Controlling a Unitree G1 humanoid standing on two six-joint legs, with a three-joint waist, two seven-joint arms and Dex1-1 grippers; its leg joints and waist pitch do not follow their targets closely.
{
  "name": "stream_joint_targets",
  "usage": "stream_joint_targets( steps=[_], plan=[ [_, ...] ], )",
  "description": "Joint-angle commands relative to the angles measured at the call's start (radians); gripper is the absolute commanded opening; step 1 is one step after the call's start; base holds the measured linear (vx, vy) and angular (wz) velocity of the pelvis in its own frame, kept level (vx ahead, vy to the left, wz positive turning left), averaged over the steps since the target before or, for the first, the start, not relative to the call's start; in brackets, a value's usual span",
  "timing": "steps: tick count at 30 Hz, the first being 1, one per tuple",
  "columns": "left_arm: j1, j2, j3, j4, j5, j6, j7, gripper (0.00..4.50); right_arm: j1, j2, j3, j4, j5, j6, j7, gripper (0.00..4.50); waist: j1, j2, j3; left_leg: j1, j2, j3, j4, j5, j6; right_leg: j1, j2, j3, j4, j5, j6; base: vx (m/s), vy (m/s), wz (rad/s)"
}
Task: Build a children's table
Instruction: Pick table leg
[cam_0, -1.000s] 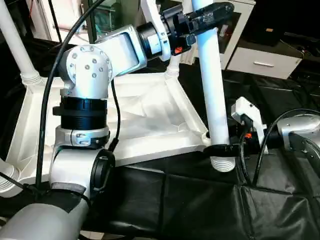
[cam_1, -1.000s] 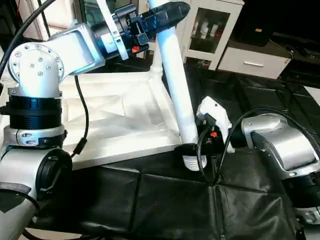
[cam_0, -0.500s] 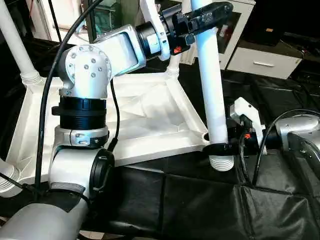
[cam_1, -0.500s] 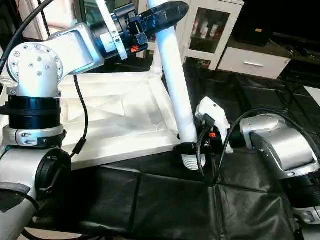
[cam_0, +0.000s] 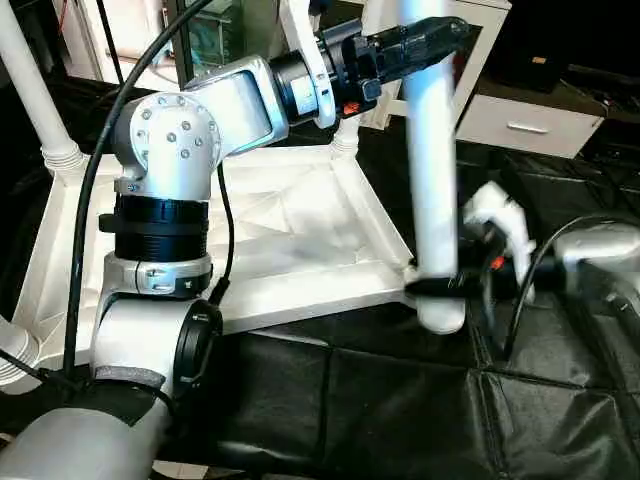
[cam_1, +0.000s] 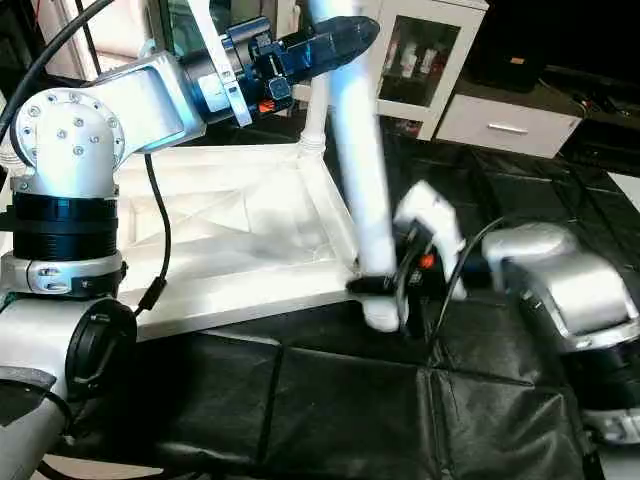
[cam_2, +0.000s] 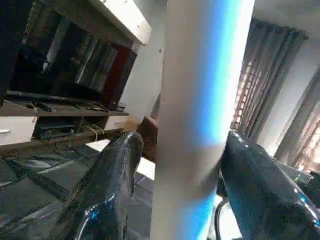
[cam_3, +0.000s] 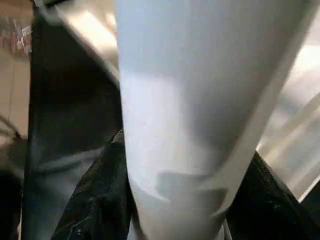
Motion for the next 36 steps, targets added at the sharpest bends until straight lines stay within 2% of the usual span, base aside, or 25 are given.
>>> stream_joint_targets(
  steps=[1, 4, 5, 7, 8, 11, 12, 13, 14, 15, 16, 18, 19, 20, 21, 22, 23, 24, 25, 26, 29, 30, 32, 34, 36],
  plan=[
    [0.004, 0.001, -0.015, -0.012, -0.001, 0.014, -0.007, 3.07, -0.016, 0.001, -0.059, -0.017, 0.044, 0.007, -0.001, 1.87, 0.003, -0.005, -0.089, 0.036, 0.058, -0.032, -0.07, -0.218, -0.027, 0.038, -0.077, 0.033, -0.077, -0.332, -0.183, 0.0, 0.0, 0.0],
    [0.008, -0.001, -0.013, -0.012, -0.001, 0.012, -0.005, 3.21, -0.004, -0.018, -0.079, -0.032, 0.056, 0.007, 0.008, 1.87, 0.004, -0.003, -0.089, 0.036, 0.058, -0.032, -0.07, -0.216, -0.025, 0.039, -0.076, 0.033, -0.078, -0.327, -0.185, 0.0, 0.0, 0.0],
    [0.009, 0.0, -0.011, -0.013, -0.003, 0.013, -0.006, 3.45, -0.003, -0.024, -0.095, -0.027, 0.061, 0.006, 0.007, 1.87, 0.004, -0.001, -0.09, 0.036, 0.058, -0.033, -0.07, -0.214, -0.028, 0.039, -0.076, 0.033, -0.076, -0.32, -0.186, 0.0, 0.0, 0.0],
    [0.011, 0.001, -0.004, -0.013, -0.006, 0.015, -0.002, 3.5, -0.001, -0.036, -0.122, -0.016, 0.069, 0.006, 0.01, 1.87, 0.007, -0.002, -0.089, 0.037, 0.058, -0.032, -0.07, -0.217, -0.028, 0.039, -0.076, 0.033, -0.077, -0.319, -0.187, 0.0, 0.0, 0.0],
    [0.017, 0.006, -0.002, -0.018, -0.009, 0.019, -0.003, 3.63, 0.003, -0.048, -0.145, -0.002, 0.067, -0.002, 0.006, 1.87, 0.008, -0.001, -0.089, 0.036, 0.057, -0.032, -0.07, -0.221, -0.028, 0.04, -0.076, 0.033, -0.078, -0.326, -0.184, 0.0, 0.0, 0.0],
    [0.025, 0.007, 0.006, -0.022, -0.01, 0.018, 0.007, 3.86, 0.006, -0.057, -0.164, 0.017, 0.057, -0.017, -0.007, 1.87, 0.01, 0.0, -0.089, 0.037, 0.057, -0.032, -0.071, -0.226, -0.031, 0.04, -0.076, 0.033, -0.079, -0.339, -0.18, 0.0, 0.0, 0.0],
    [0.048, 0.009, 0.017, -0.03, 0.005, -0.003, 0.03, 3.96, 0.007, -0.051, -0.188, 0.056, 0.028, -0.046, -0.066, 1.87, 0.011, 0.012, -0.09, 0.037, 0.058, -0.034, -0.071, -0.227, -0.037, 0.038, -0.078, 0.032, -0.078, -0.331, -0.183, 0.0, 0.0, 0.0],
    [0.062, 0.012, 0.021, -0.036, 0.016, -0.018, 0.041, 4.06, 0.007, -0.044, -0.199, 0.077, 0.012, -0.061, -0.103, 1.87, 0.007, 0.006, -0.09, 0.037, 0.058, -0.034, -0.071, -0.235, -0.044, 0.036, -0.076, 0.03, -0.081, -0.332, -0.184, 0.0, 0.0, 0.0],
    [0.08, 0.017, 0.017, -0.049, 0.032, -0.022, 0.057, 4.06, 0.011, -0.033, -0.211, 0.09, -0.002, -0.077, -0.142, 1.87, 0.006, 0.004, -0.09, 0.037, 0.055, -0.032, -0.071, -0.239, -0.046, 0.037, -0.074, 0.03, -0.082, -0.336, -0.184, 0.0, 0.0, 0.0],
    [0.123, 0.036, -0.018, -0.078, 0.078, -0.042, 0.065, 4.06, 0.015, 0.003, -0.227, 0.109, -0.023, -0.095, -0.221, 1.87, 0.007, 0.01, -0.091, 0.038, 0.056, -0.034, -0.071, -0.24, -0.05, 0.037, -0.077, 0.03, -0.08, -0.336, -0.185, 0.0, 0.0, 0.0],
    [0.152, 0.049, -0.043, -0.099, 0.109, -0.054, 0.072, 4.06, 0.018, 0.028, -0.239, 0.118, -0.036, -0.106, -0.27, 1.87, 0.001, 0.011, -0.088, 0.038, 0.058, -0.035, -0.076, -0.253, -0.058, 0.032, -0.076, 0.03, -0.083, -0.349, -0.177, 0.0, 0.0, 0.0],
    [0.228, 0.075, -0.114, -0.14, 0.192, -0.112, 0.076, 4.06, 0.033, 0.09, -0.261, 0.126, -0.064, -0.138, -0.376, 1.87, -0.006, 0.011, -0.092, 0.039, 0.058, -0.038, -0.079, -0.264, -0.067, 0.034, -0.076, 0.029, -0.086, -0.382, -0.144, 0.0, 0.0, 0.0],
    [0.228, 0.075, -0.114, -0.14, 0.192, -0.112, 0.076, 4.06, 0.033, 0.09, -0.261, 0.126, -0.064, -0.138, -0.376, 1.87, -0.008, 0.012, -0.092, 0.04, 0.055, -0.035, -0.077, -0.271, -0.068, 0.031, -0.072, 0.029, -0.087, -0.388, -0.14, 0.0, 0.0, 0.0],
    [0.272, 0.088, -0.157, -0.157, 0.241, -0.163, 0.072, 4.06, 0.044, 0.123, -0.272, 0.124, -0.073, -0.151, -0.424, 1.87, -0.007, 0.013, -0.095, 0.041, 0.057, -0.039, -0.079, -0.263, -0.068, 0.034, -0.075, 0.029, -0.087, -0.383, -0.136, 0.0, 0.0, 0.0],
    [0.369, 0.123, -0.276, -0.174, 0.335, -0.268, 0.032, 4.06, 0.068, 0.19, -0.279, 0.136, -0.105, -0.218, -0.52, 1.87, -0.008, 0.015, -0.095, 0.041, 0.058, -0.038, -0.081, -0.261, -0.067, 0.032, -0.074, 0.029, -0.087, -0.373, -0.134, 0.0, 0.0, 0.0],
    [0.369, 0.123, -0.276, -0.174, 0.335, -0.268, 0.032, 4.06, 0.068, 0.19, -0.279, 0.136, -0.105, -0.218, -0.52, 1.87, -0.008, 0.01, -0.095, 0.039, 0.061, -0.04, -0.083, -0.259, -0.065, 0.029, -0.077, 0.03, -0.091, -0.374, -0.126, 0.0, 0.0, 0.0],
    [0.427, 0.146, -0.37, -0.163, 0.4, -0.341, -0.001, 4.06, 0.08, 0.229, -0.279, 0.153, -0.117, -0.257, -0.566, 1.87, -0.011, 0.013, -0.092, 0.038, 0.059, -0.036, -0.083, -0.268, -0.071, 0.026, -0.074, 0.03, -0.088, -0.381, -0.122, 0.0, 0.0, 0.0],
    [0.472, 0.159, -0.442, -0.148, 0.454, -0.416, -0.03, 4.06, 0.091, 0.254, -0.267, 0.17, -0.146, -0.298, -0.605, 1.87, -0.013, 0.015, -0.093, 0.041, 0.059, -0.039, -0.088, -0.29, -0.079, 0.023, -0.075, 0.03, -0.094, -0.412, -0.101, 0.0, 0.0, 0.0],
    [0.505, 0.167, -0.497, -0.128, 0.498, -0.481, -0.058, 4.06, 0.097, 0.274, -0.256, 0.183, -0.17, -0.329, -0.636, 1.87, -0.017, 0.017, -0.094, 0.04, 0.057, -0.036, -0.087, -0.294, -0.083, 0.024, -0.072, 0.031, -0.09, -0.41, -0.099, 0.0, 0.0, 0.0],
    [0.528, 0.165, -0.525, -0.113, 0.52, -0.516, -0.077, 4.06, 0.101, 0.294, -0.255, 0.184, -0.179, -0.334, -0.658, 1.87, -0.015, 0.026, -0.096, 0.046, 0.057, -0.035, -0.088, -0.292, -0.089, 0.018, -0.069, 0.034, -0.09, -0.373, -0.107, 0.0, 0.0, 0.0],
    [0.56, 0.131, -0.524, -0.088, 0.514, -0.537, -0.091, 4.06, 0.119, 0.326, -0.246, 0.159, -0.179, -0.338, -0.667, 1.87, -0.017, 0.027, -0.094, 0.04, 0.058, -0.035, -0.092, -0.312, -0.093, 0.024, -0.069, 0.033, -0.084, -0.337, -0.126, 0.0, 0.0, 0.0],
    [0.567, 0.127, -0.533, -0.085, 0.521, -0.548, -0.098, 4.06, 0.13, 0.333, -0.243, 0.143, -0.173, -0.333, -0.662, 1.87, -0.017, 0.028, -0.093, 0.042, 0.058, -0.036, -0.094, -0.325, -0.091, 0.024, -0.07, 0.032, -0.084, -0.337, -0.132, 0.0, 0.0, 0.0],
    [0.574, 0.131, -0.576, -0.064, 0.577, -0.61, -0.086, 4.06, 0.154, 0.343, -0.244, 0.106, -0.164, -0.323, -0.664, 1.87, -0.018, 0.028, -0.086, 0.044, 0.059, -0.036, -0.095, -0.358, -0.084, 0.021, -0.07, 0.034, -0.094, -0.371, -0.117, 0.0, 0.0, 0.0],
    [0.581, 0.125, -0.597, -0.03, 0.613, -0.656, -0.067, 4.06, 0.176, 0.357, -0.253, 0.077, -0.151, -0.315, -0.677, 1.87, -0.023, 0.03, -0.085, 0.038, 0.056, -0.038, -0.096, -0.363, -0.078, 0.024, -0.072, 0.034, -0.096, -0.402, -0.102, 0.0, 0.0, 0.0],
    [0.587, 0.117, -0.605, -0.007, 0.628, -0.686, -0.059, 4.06, 0.195, 0.362, -0.254, 0.06, -0.149, -0.321, -0.685, 1.87, -0.028, 0.031, -0.087, 0.038, 0.055, -0.04, -0.094, -0.363, -0.073, 0.022, -0.074, 0.034, -0.098, -0.441, -0.09, 0.0, 0.0, 0.0]
  ],
)
